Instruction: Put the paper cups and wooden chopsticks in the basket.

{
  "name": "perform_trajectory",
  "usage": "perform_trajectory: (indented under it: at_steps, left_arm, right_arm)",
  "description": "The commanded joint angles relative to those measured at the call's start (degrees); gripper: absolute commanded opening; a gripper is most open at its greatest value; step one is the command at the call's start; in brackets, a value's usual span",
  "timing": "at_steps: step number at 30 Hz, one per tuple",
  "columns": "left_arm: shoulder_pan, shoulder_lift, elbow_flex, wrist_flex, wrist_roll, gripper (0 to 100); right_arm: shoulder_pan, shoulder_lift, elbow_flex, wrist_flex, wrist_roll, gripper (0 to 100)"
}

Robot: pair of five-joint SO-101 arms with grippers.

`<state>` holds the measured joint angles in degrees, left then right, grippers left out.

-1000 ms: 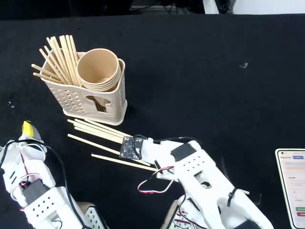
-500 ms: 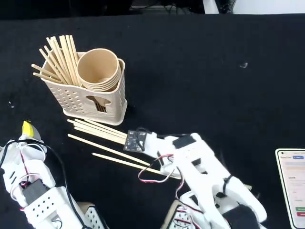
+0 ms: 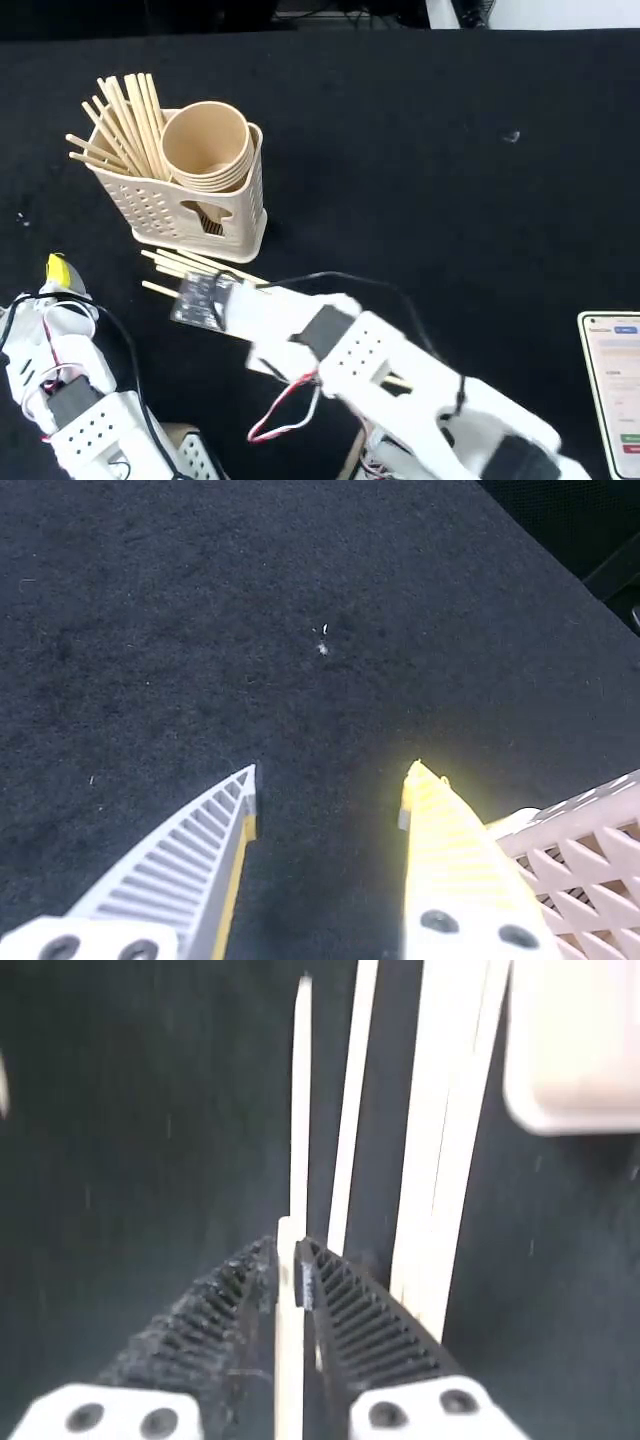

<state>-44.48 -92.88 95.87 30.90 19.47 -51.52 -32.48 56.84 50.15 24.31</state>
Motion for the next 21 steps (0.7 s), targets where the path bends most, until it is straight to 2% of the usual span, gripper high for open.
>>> perform_trajectory:
  at_steps: [1,7,10,13,18,21]
  left_arm:
    - [0.66,-0.70,-2.15,-0.18,0.44,23]
    - [0.66,-0.70,-2.15,-0.18,0.44,23]
    - [0.66,-0.70,-2.15,-0.18,0.44,23]
    - [0.66,-0.70,-2.15,-0.18,0.44,23]
    - [0.66,-0.70,-2.15,-0.18,0.44,23]
    - [0.66,-0.70,-2.15,-0.18,0.44,23]
  right_arm:
    - [-1.41,6.55,-4.53,-9.49,-3.43,1.0]
    - [-2.90,20.09,-12.88,-11.16,-3.96,2.7]
    - [-4.40,23.16,-16.75,-5.80,-6.15,13.8]
    - [-4.40,22.11,-18.24,-0.09,-6.68,21.2]
    - [-4.48,13.58,-11.47,4.22,-5.36,15.1]
    - [-4.31,7.08,-2.95,6.59,-3.60,18.3]
